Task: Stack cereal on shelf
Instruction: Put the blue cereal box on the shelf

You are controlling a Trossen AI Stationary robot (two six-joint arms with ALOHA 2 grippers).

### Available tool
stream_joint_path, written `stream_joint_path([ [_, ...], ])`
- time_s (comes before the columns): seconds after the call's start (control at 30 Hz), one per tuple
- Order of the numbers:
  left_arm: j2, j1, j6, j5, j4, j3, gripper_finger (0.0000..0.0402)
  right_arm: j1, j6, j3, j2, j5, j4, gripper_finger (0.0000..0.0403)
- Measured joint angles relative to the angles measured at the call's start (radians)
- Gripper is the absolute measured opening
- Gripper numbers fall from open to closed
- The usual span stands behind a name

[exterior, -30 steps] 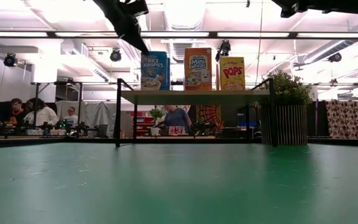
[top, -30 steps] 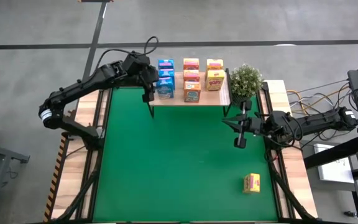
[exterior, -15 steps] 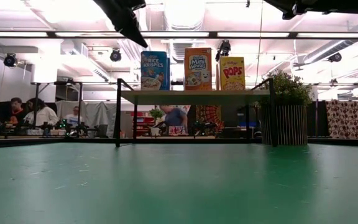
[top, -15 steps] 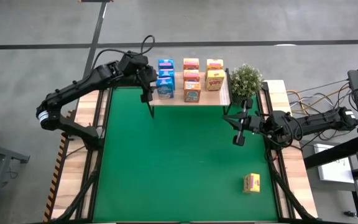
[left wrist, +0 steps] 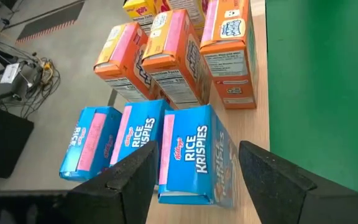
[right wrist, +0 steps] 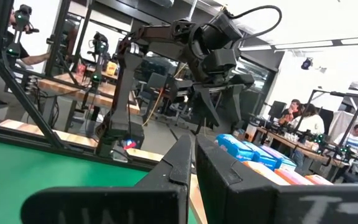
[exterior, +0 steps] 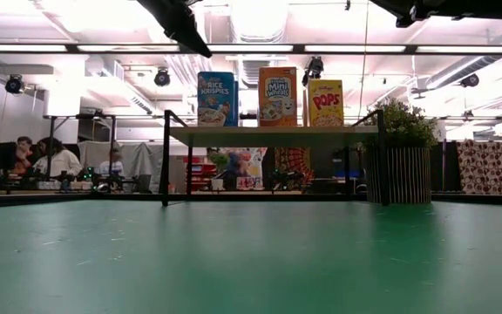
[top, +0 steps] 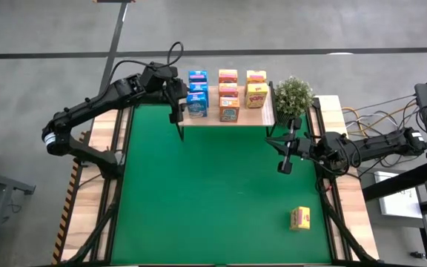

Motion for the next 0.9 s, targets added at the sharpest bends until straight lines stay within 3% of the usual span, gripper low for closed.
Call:
stream_joint_path([
  [0.17, 0.000, -0.007, 0.005, -0.048, -0.001, 0.000, 0.0166, 0.000, 0.000, 0.000, 0.000, 0.000, 0.000, 0.0012],
  [0.3, -0.001, -0.006, 0.046, -0.164, -0.025, 0.000, 0.0109, 0.000, -0.001, 0.000, 0.000, 0.000, 0.000, 0.0012],
  [0.53, 0.001, -0.004, 0.065, -0.208, -0.073, -0.002, 0.0010, 0.000, 0.000, 0.000, 0.000, 0.000, 0.000, 0.0012],
  [0.9, 0.004, 0.016, 0.045, -0.267, -0.131, -0.015, 0.0002, 0.000, 0.000, 0.000, 0.000, 0.000, 0.000, 0.0012],
])
